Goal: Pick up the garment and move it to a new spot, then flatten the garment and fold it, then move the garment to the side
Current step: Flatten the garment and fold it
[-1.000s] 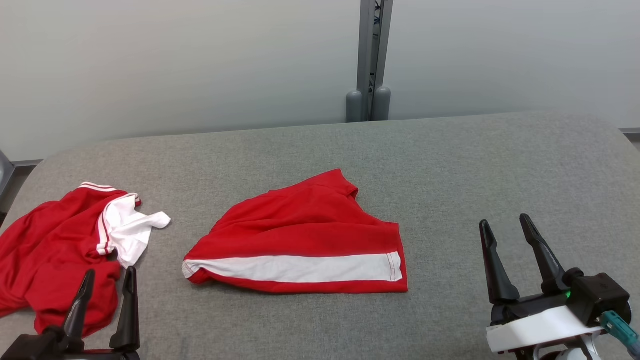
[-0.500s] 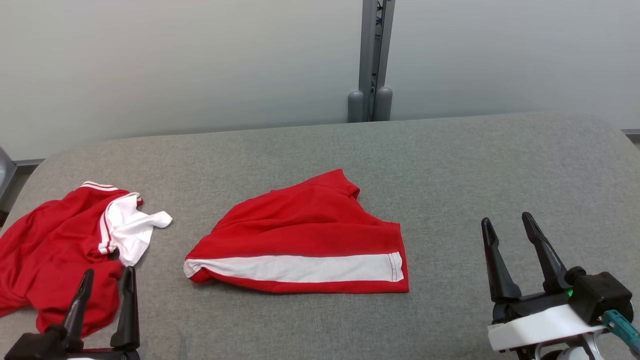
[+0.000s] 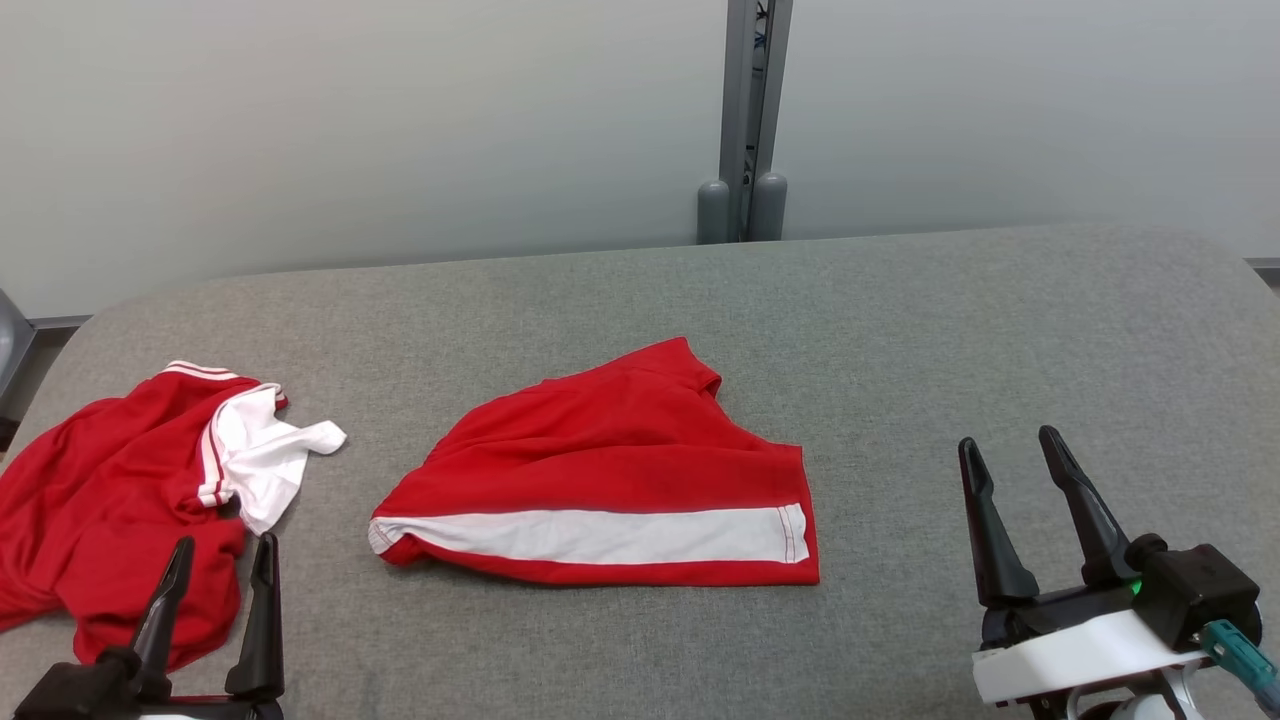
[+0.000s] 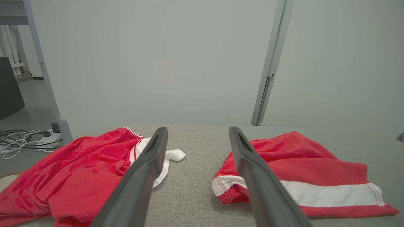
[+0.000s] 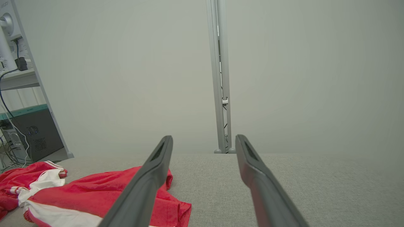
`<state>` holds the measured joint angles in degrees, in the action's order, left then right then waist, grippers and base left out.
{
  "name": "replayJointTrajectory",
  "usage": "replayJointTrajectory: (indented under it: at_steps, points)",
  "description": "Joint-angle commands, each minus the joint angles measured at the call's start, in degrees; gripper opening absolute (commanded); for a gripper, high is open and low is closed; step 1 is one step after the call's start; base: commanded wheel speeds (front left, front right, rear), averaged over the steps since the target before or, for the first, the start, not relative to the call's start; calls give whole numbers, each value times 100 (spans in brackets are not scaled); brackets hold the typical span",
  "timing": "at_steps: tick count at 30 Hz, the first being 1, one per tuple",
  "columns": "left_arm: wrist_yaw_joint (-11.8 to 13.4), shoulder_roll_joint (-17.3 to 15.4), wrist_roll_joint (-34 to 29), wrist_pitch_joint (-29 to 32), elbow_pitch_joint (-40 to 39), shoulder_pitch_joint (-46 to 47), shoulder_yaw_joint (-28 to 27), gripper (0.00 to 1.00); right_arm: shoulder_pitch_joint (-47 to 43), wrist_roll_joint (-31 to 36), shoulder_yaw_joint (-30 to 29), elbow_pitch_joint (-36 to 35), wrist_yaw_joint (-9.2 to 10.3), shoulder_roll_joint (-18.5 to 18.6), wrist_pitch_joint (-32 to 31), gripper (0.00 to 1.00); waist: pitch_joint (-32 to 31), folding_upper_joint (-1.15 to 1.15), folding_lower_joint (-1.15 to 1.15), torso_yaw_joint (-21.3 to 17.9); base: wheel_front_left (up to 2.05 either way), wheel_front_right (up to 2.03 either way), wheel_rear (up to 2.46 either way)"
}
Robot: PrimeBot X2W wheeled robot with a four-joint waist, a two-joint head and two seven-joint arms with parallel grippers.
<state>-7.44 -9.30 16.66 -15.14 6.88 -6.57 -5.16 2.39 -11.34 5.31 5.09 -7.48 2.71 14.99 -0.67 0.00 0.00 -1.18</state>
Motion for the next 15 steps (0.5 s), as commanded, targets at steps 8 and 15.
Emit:
replayJointTrajectory:
  at_steps: [8, 15]
  points:
    - [-7, -135, 323, -1, 397, 167, 264, 100, 25, -123, 74, 149, -3, 30, 30, 100, 0, 0, 0, 29, 0, 0, 0]
    - [-7, -404, 878, 208, 1069, 538, 880, 100, 312, -358, 511, 1205, -3, 33, 23, 100, 14, 0, 0, 75, 0, 0, 0]
